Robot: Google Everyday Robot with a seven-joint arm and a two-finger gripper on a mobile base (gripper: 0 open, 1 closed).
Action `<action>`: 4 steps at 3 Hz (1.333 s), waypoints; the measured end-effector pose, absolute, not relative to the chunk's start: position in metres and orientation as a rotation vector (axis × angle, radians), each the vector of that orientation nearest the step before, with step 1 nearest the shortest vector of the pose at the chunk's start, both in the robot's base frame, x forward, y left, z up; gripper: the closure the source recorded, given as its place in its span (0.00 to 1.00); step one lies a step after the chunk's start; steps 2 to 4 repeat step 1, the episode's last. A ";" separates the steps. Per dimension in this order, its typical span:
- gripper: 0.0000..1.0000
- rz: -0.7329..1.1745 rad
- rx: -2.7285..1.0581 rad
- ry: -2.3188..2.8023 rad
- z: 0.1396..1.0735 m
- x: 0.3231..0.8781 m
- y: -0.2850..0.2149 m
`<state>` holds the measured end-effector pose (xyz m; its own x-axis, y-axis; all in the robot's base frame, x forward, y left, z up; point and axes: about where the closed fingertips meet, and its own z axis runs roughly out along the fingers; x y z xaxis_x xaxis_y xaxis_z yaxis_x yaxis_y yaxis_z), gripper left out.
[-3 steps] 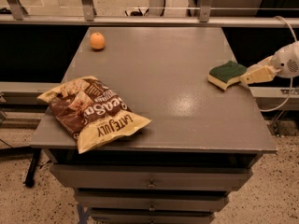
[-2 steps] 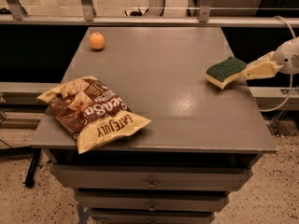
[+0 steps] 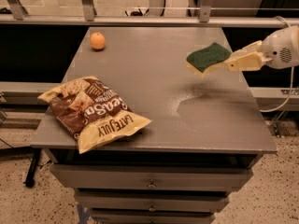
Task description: Pick sponge
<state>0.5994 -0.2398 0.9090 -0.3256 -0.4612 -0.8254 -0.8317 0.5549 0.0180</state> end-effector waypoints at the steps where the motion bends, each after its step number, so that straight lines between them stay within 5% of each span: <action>1: 1.00 0.582 -1.043 1.958 0.909 0.600 -0.230; 4: 1.00 0.582 -1.043 1.958 0.909 0.600 -0.230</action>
Offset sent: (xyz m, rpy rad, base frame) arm 0.0000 0.0000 0.0000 0.0000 0.0000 0.0000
